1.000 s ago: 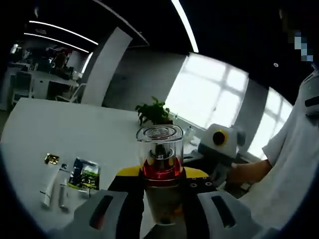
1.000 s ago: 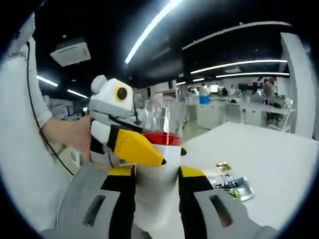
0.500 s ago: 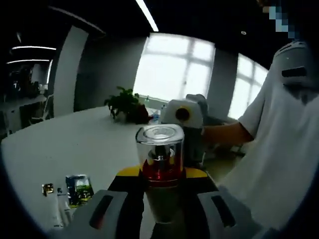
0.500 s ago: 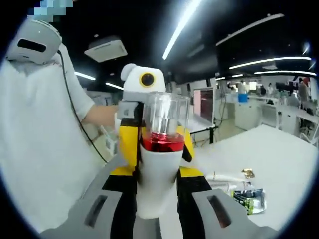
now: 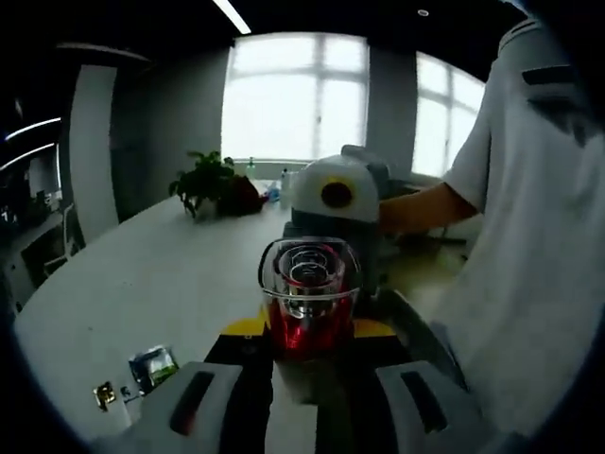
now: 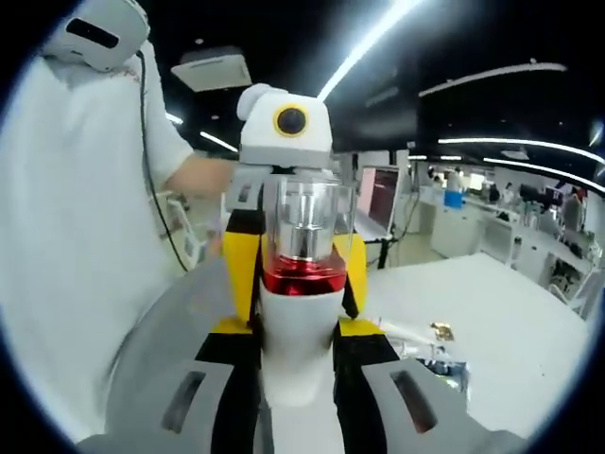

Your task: Arrange the skincare products in the storage area until every visible bottle or jar stands upright without overlapping.

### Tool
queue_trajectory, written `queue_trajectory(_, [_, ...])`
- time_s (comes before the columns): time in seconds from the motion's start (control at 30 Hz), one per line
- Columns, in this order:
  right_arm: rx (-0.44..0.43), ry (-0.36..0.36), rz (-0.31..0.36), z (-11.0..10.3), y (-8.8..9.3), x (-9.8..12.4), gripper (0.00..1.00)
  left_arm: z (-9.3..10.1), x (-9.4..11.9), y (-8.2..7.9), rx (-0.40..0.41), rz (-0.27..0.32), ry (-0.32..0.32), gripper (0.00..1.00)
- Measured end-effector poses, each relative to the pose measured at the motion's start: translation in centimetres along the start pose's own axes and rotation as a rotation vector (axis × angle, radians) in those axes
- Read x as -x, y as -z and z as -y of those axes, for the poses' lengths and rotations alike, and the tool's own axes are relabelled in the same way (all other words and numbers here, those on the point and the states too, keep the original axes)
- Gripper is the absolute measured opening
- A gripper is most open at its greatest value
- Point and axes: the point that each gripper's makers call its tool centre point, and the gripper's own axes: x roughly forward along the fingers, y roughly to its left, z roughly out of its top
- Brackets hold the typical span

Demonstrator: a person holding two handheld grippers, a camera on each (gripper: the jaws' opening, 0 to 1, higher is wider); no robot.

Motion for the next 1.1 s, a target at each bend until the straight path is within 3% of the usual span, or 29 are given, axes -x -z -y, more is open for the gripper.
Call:
queue_trajectory(0.53, [0.019,0.074,-0.078,1.5,6.8,-0.9,0.28,-2.8,-2.9,5.7,-0.03,-0.073,0.042,0.24])
queue_trajectory(0.77, [0.009,0.071,-0.109,2.2,9.7,-1.2,0.29,-4.0,-4.5,8.1,-0.014,-0.074,0.05,0.24])
queue_trajectory(1.1, [0.002,0.084,-0.19,2.9,14.7,-2.1,0.29,-5.5,-6.8,11.8,0.0,-0.141,0.067,0.24])
